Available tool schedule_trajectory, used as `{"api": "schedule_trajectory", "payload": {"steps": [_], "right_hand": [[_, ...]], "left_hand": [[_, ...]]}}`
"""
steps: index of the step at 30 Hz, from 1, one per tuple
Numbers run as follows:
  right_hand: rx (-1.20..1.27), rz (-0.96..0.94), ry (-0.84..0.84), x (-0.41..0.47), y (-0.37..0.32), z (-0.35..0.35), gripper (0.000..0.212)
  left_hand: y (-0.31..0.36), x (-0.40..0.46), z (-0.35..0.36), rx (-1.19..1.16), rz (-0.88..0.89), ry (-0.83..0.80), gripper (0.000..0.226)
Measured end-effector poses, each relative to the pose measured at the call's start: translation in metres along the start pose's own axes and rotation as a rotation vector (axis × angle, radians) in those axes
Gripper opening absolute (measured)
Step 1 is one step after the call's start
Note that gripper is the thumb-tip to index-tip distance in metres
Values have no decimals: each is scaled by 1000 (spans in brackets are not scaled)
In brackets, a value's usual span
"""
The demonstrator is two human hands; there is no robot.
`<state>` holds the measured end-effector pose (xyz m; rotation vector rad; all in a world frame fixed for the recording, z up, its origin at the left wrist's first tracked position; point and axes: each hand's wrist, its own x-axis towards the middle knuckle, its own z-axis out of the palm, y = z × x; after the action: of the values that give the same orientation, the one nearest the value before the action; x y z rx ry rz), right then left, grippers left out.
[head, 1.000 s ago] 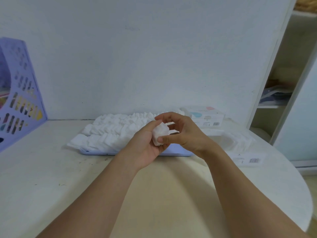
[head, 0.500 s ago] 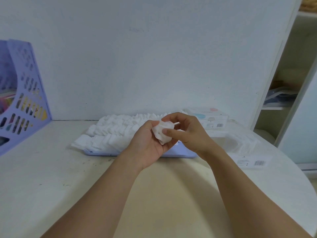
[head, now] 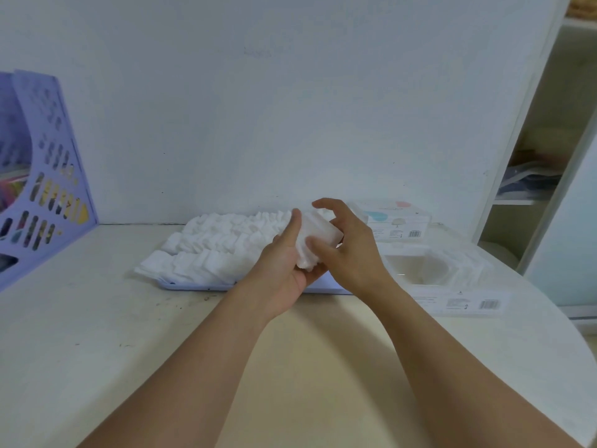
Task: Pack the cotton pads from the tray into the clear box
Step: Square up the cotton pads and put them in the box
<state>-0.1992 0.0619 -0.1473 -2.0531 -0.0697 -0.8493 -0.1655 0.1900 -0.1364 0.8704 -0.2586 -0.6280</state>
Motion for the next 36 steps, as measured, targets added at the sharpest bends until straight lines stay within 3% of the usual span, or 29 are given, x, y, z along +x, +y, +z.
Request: {"api": "schedule_trajectory", "payload": {"steps": [5, 8, 15, 20, 24, 36], "right_hand": [[-136, -3, -49, -4, -3, 7, 41], [-187, -29, -64, -6, -5, 11, 34], [-3, -64, 34, -3, -11, 7, 26], [158, 91, -42, 0, -14, 1, 3], [93, 110, -85, -2, -15, 2, 15], [63, 117, -139, 0, -14, -3, 7]], "left_hand": [[0, 2, 0, -63, -80, 52, 70], [-2, 2, -1, 2, -60, 90, 61], [2, -2, -1, 96, 27, 112, 41], [0, 2, -2, 138, 36, 137, 48], [1, 3, -3, 137, 53, 162, 51], [-3, 5, -1, 126, 114, 160, 49]]}}
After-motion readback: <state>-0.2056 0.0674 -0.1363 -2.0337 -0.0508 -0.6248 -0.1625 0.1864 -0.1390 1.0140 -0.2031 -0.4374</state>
